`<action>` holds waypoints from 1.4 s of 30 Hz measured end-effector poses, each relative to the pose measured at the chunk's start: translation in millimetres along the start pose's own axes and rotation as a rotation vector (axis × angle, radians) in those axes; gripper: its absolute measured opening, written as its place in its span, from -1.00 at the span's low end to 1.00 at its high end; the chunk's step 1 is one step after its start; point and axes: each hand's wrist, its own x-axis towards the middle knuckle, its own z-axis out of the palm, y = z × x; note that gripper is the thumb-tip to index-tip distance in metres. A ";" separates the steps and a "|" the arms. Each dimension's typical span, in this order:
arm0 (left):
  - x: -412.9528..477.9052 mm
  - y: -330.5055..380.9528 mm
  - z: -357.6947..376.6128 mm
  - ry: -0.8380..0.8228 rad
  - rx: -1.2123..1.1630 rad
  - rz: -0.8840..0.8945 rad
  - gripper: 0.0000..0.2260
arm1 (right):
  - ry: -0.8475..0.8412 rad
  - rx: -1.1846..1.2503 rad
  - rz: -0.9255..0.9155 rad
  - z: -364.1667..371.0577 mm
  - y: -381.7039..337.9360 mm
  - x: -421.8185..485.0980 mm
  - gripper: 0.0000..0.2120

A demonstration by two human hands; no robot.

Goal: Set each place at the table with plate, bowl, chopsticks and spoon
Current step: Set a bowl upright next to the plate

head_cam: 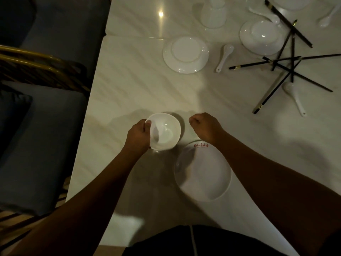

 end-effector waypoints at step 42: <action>-100.6 12.3 58.4 -0.029 0.397 0.148 -0.76 | 0.174 0.156 0.291 2.7 98.4 -136.2 -0.85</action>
